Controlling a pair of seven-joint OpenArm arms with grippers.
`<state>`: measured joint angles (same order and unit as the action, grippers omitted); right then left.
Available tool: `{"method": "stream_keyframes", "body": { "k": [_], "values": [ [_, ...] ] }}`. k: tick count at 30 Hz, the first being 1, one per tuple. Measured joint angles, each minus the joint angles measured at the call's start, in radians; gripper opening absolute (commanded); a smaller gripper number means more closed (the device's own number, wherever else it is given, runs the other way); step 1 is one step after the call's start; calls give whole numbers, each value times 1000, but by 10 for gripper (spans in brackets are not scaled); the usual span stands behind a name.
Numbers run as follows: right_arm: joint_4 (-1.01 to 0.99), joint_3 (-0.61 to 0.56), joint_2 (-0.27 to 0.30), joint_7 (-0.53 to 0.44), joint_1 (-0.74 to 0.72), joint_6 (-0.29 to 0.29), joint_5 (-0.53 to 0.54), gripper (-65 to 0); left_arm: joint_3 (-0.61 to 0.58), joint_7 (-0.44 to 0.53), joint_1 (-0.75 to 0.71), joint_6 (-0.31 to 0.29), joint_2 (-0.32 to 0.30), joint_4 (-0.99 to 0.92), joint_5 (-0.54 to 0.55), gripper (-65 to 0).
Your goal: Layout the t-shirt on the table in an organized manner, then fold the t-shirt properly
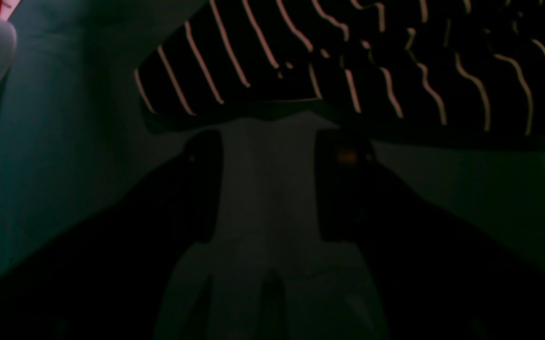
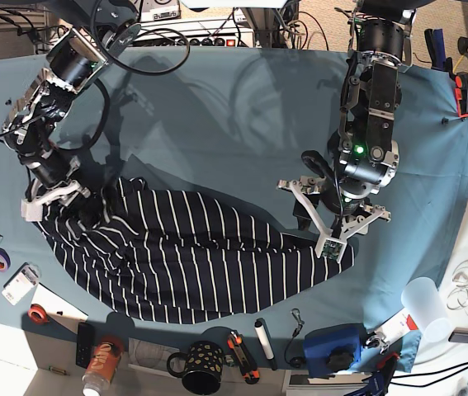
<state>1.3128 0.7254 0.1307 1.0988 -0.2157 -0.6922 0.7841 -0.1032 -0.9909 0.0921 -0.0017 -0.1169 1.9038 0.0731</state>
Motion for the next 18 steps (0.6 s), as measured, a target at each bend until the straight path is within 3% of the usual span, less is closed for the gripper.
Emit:
{"method": "stream_keyframes", "body": {
  "k": [4, 5, 13, 18],
  "values": [
    [0, 0, 2, 14, 0, 0, 1, -636, 0, 0, 0, 0, 0, 0, 0, -333],
    [0, 0, 2, 38, 0, 0, 5, -650, 0, 0, 0, 0, 0, 0, 0, -333],
    [161, 1, 16, 248, 11, -2, 168, -650, 0, 0, 0, 0, 0, 0, 0, -333],
    [329, 1, 60, 221, 26, -7, 149, -650, 0, 0, 0, 0, 0, 0, 0, -333]
  ]
}}
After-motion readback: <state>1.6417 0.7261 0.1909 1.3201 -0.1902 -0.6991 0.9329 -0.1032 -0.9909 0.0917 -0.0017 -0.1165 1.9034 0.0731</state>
